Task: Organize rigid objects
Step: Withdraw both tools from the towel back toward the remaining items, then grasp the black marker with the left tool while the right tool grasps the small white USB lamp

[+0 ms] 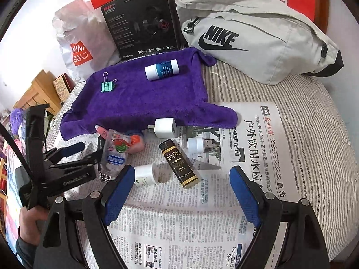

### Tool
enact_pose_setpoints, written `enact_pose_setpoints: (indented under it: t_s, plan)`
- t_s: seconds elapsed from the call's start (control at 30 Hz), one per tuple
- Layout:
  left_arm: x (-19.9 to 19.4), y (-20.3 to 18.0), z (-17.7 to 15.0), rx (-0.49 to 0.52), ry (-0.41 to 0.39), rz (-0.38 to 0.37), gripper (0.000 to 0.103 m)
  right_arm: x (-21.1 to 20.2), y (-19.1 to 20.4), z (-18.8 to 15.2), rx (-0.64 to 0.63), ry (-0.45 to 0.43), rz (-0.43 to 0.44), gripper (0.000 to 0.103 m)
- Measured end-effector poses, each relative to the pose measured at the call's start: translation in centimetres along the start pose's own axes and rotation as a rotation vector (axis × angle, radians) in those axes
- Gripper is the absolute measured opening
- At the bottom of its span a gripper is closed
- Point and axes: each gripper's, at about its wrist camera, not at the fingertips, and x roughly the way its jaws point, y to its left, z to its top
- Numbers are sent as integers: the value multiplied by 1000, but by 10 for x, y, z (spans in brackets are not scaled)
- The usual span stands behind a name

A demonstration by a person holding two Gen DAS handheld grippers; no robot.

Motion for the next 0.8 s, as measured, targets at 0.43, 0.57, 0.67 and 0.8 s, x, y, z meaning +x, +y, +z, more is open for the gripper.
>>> enact_pose_setpoints:
  t_s: [0.43, 0.57, 0.67, 0.8]
  plan:
    - [-11, 26, -22, 4, -19, 47, 75, 18, -14, -12, 27, 17, -4, 86]
    - [-8, 15, -17, 40, -41, 51, 60, 28, -17, -12, 17, 21, 0, 86]
    - [-7, 5, -14, 72, -52, 29, 31, 36, -18, -8, -12, 15, -1, 86]
    - [-8, -7, -15, 134, -66, 58, 21, 47, -23, 2, -13, 9, 17, 85]
